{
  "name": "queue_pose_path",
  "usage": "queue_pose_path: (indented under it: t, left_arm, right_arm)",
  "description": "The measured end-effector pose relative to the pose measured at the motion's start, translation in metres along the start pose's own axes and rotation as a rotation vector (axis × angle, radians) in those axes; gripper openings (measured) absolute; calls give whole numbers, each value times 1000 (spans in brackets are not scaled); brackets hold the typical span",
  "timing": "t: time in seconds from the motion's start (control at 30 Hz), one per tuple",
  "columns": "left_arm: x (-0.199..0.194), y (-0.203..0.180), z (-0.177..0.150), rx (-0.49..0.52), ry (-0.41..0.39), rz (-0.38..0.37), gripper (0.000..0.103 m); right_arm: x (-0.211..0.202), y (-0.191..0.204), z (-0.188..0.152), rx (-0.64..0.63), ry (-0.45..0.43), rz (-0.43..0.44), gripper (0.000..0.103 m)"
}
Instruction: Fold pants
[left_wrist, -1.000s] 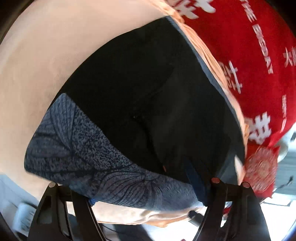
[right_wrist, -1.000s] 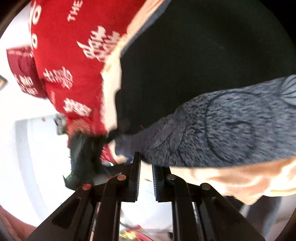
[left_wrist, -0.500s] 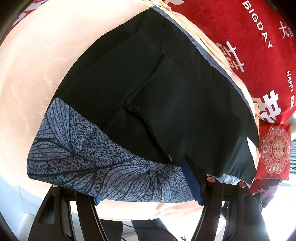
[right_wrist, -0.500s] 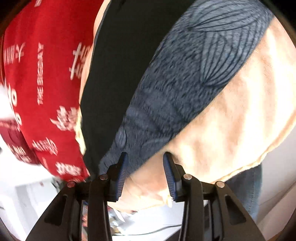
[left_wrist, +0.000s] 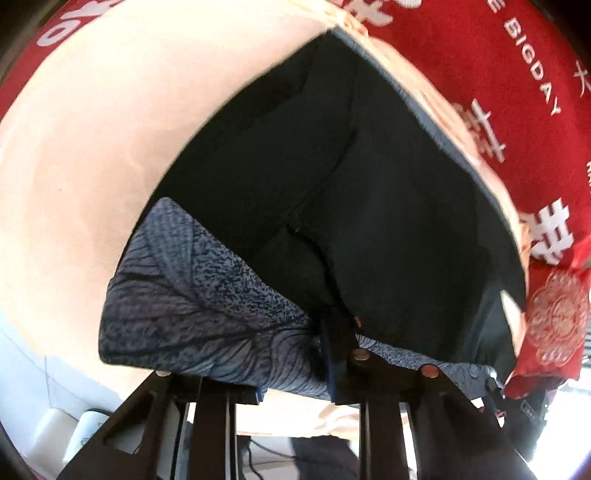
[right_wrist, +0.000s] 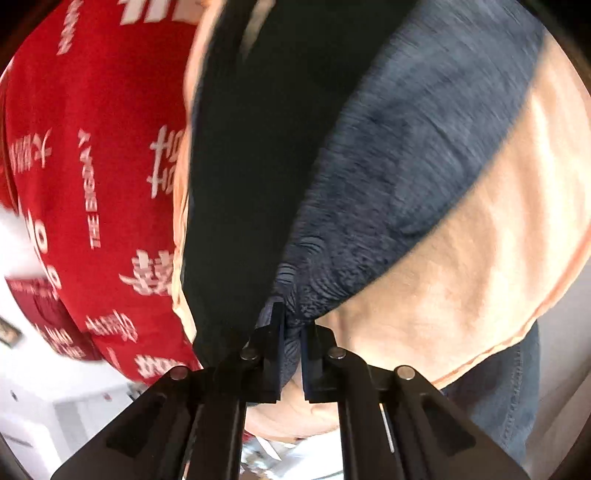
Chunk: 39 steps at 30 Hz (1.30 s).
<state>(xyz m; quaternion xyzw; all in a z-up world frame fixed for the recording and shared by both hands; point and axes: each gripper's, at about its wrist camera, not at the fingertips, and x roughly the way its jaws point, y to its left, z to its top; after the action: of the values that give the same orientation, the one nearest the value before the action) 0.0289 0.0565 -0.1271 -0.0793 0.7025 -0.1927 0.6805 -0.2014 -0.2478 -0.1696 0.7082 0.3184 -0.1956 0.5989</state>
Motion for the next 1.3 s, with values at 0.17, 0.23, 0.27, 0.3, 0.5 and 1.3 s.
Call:
queue_pose_path:
  t: [0.17, 0.23, 0.27, 0.3, 0.5, 1.3]
  left_arm:
    - [-37, -37, 14, -6, -75, 3, 24]
    - [-50, -53, 28, -16, -117, -8, 24]
    - [-54, -61, 37, -19, -139, -13, 24]
    - [-56, -68, 46, -19, -158, -18, 24]
    - [-34, -114, 132, 31, -272, 18, 24]
    - [38, -150, 187, 194, -298, 432, 86]
  right_arm:
    - [-15, 51, 20, -132, 55, -37, 8]
    - [-21, 77, 32, -181, 70, -30, 8]
    - [-24, 93, 43, -212, 79, -23, 8]
    - [-25, 104, 51, -230, 85, -16, 8]
    - [2, 178, 122, -399, 153, -15, 8]
    - [133, 259, 183, -846, 218, -274, 34]
